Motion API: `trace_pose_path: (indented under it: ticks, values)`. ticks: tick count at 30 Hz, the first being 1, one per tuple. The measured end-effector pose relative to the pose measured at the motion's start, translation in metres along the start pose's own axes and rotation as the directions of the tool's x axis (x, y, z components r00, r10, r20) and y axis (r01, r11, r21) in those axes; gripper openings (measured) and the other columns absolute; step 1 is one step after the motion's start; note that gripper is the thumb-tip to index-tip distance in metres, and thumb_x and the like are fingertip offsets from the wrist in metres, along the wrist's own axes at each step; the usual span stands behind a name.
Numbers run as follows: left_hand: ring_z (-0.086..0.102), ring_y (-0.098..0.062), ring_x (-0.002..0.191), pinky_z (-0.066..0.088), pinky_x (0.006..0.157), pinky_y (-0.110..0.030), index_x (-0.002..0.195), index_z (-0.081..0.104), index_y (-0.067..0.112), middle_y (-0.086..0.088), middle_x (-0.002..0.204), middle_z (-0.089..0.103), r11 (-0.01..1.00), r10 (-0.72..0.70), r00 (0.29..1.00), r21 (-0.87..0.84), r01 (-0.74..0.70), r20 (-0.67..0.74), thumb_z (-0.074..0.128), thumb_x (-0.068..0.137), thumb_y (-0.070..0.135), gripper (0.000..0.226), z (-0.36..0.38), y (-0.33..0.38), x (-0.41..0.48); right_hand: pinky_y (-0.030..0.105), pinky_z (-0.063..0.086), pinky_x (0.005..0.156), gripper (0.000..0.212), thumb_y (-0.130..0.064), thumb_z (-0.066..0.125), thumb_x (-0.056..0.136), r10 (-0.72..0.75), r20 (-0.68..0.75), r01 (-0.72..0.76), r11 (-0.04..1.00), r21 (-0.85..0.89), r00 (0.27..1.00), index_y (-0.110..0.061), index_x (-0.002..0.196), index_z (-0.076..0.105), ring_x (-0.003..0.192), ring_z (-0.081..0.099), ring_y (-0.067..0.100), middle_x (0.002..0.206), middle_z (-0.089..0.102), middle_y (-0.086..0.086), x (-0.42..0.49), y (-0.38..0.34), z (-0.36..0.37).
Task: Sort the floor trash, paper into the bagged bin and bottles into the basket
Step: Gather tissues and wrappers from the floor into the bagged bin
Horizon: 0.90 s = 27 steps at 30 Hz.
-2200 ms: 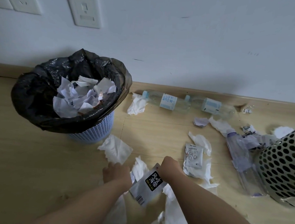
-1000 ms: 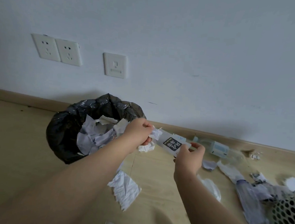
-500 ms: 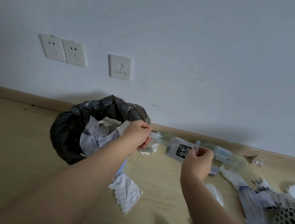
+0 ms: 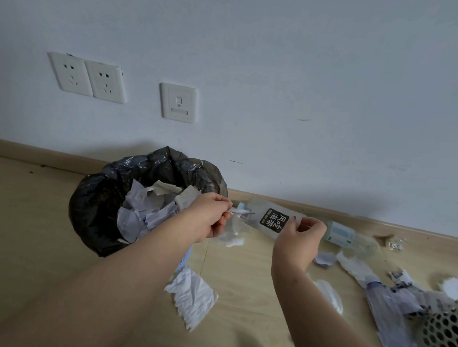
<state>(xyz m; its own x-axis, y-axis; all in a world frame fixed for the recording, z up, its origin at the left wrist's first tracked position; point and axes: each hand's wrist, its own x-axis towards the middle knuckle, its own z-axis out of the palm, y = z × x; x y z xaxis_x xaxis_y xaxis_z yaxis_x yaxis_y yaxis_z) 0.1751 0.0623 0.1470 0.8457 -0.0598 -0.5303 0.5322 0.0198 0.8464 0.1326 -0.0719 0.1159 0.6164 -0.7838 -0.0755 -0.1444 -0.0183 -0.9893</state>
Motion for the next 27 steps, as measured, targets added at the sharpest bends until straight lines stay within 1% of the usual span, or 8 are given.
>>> trace_pose_path:
  ticks: [4,7,10,13,17,20,24,27]
  values:
    - [0.033,-0.002,0.027,0.031,0.033,-0.008,0.083,0.053,0.019,0.002,0.046,0.048,0.983,-0.078,0.997,-0.163,0.08,0.018,0.044,0.096,0.007,0.02,0.001,0.003,-0.002,0.04,0.054,0.07,0.024,-0.012,0.044,0.095,0.054,0.076,-0.054,0.999,0.001,0.996,-0.027,0.114,0.044,0.078,0.06,0.024,0.084,0.055,0.001,-0.004,0.003,0.002]
    - [0.032,-0.003,0.026,0.03,0.032,-0.008,0.082,0.052,0.019,0.003,0.038,0.047,0.975,-0.097,0.995,-0.199,0.098,0.017,0.041,0.096,0.006,0.023,0.001,0.004,-0.003,0.033,0.056,0.054,0.022,-0.009,0.043,0.093,0.086,0.161,-0.074,0.994,-0.079,0.983,-0.03,0.097,0.049,0.067,0.061,0.017,0.078,0.056,-0.002,-0.008,0.009,0.004]
    - [0.032,-0.003,0.025,0.029,0.032,-0.008,0.082,0.052,0.019,0.003,0.035,0.047,0.972,-0.103,0.994,-0.207,0.109,0.041,0.037,0.096,0.004,0.025,0.002,0.004,-0.003,0.042,0.058,0.066,0.029,-0.006,0.044,0.09,0.102,0.265,-0.04,0.972,-0.232,0.959,-0.029,0.074,0.05,0.074,0.062,0.023,0.076,0.057,-0.003,-0.014,0.016,0.007]
    - [0.032,-0.003,0.026,0.029,0.033,-0.008,0.083,0.052,0.019,0.004,0.035,0.046,0.982,-0.079,0.996,-0.166,0.085,0.044,0.036,0.096,0.004,0.026,0.002,0.005,-0.003,0.042,0.055,0.071,0.029,-0.003,0.044,0.087,0.12,0.317,-0.013,0.948,-0.318,0.941,-0.027,0.071,0.05,0.073,0.058,0.023,0.073,0.055,-0.006,-0.016,0.026,0.007]
    - [0.037,-0.003,0.029,0.034,0.035,-0.01,0.092,0.054,0.018,-0.001,0.054,0.049,0.997,0.05,0.999,0.058,-0.05,-0.007,0.042,0.097,0.011,0.015,0.0,0.005,0.0,0.03,0.047,0.059,0.02,-0.003,0.043,0.087,0.116,0.275,-0.015,0.939,-0.345,0.954,-0.02,0.086,0.053,0.064,0.051,0.012,0.071,0.051,-0.009,-0.012,0.035,0.003]
    - [0.042,-0.006,0.039,0.038,0.037,-0.012,0.1,0.054,0.018,-0.002,0.06,0.053,0.962,0.192,0.98,0.21,-0.176,-0.06,0.042,0.097,0.014,0.013,-0.002,0.004,0.003,0.024,0.041,0.052,0.02,-0.004,0.042,0.089,0.095,0.214,-0.025,0.951,-0.31,0.972,-0.021,0.094,0.051,0.065,0.052,0.012,0.072,0.053,-0.007,-0.007,0.033,0.001]
    - [0.045,-0.008,0.044,0.038,0.035,-0.013,0.095,0.054,0.017,-0.002,0.065,0.053,0.917,0.361,0.919,0.239,-0.319,-0.157,0.042,0.097,0.014,0.013,-0.006,0.004,0.004,0.029,0.049,0.062,0.026,-0.005,0.044,0.091,0.016,0.142,0.014,0.977,-0.211,0.99,-0.022,0.11,0.052,0.079,0.056,0.016,0.09,0.054,-0.006,-0.01,0.021,0.004]
    - [0.05,-0.007,0.049,0.041,0.039,-0.016,0.092,0.054,0.019,0.0,0.074,0.055,0.886,0.452,0.849,0.251,-0.391,-0.273,0.042,0.096,0.015,0.014,-0.013,0.006,0.007,0.015,0.043,0.057,0.029,-0.008,0.047,0.091,-0.054,0.113,0.065,0.993,-0.099,0.992,-0.024,0.114,0.052,0.078,0.055,0.009,0.093,0.053,-0.011,-0.015,0.011,0.01]
